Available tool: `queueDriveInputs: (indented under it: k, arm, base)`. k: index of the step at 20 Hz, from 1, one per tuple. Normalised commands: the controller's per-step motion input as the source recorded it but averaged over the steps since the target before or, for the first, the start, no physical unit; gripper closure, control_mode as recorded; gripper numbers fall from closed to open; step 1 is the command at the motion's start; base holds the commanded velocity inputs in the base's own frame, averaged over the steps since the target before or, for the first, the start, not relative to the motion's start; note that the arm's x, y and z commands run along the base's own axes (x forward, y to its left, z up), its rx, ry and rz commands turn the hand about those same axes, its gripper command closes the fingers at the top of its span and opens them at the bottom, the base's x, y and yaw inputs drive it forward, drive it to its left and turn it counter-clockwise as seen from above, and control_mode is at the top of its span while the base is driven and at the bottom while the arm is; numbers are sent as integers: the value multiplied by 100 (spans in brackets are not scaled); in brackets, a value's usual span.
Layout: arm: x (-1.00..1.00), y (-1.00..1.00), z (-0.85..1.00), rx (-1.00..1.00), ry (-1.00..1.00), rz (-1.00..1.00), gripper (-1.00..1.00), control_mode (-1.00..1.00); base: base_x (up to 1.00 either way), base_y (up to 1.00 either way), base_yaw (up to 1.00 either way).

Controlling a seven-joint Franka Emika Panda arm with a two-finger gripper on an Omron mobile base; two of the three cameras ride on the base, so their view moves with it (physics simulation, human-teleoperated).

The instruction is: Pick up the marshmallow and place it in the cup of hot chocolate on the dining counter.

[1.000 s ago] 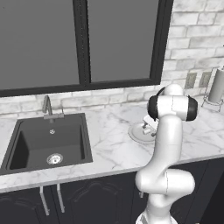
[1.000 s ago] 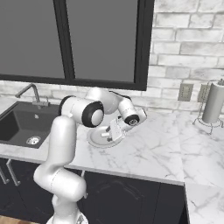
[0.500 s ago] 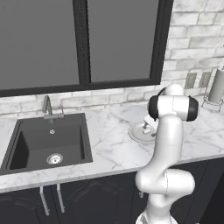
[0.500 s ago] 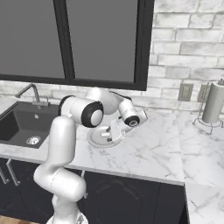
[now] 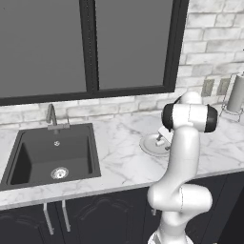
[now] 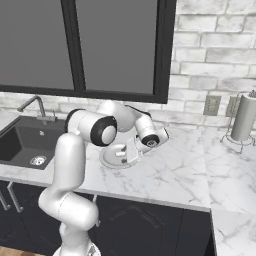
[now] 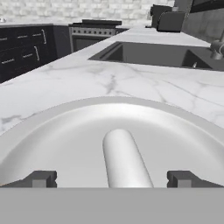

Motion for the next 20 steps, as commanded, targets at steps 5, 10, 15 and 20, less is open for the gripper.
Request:
queueDriveInputs:
  k: [5,10,15,20]
  arm:
    - [8,8,0,0,1,-1,-100,-100]
    - [18,16,0,0,5,0,100,-100]
    - [2,1,0,0,2,0,100,-100]
    - [0,0,0,0,0,0,100,-100]
  base:
    - [0,0,0]
    - [0,0,0]
    - [0,0,0]
    - [0,0,0]
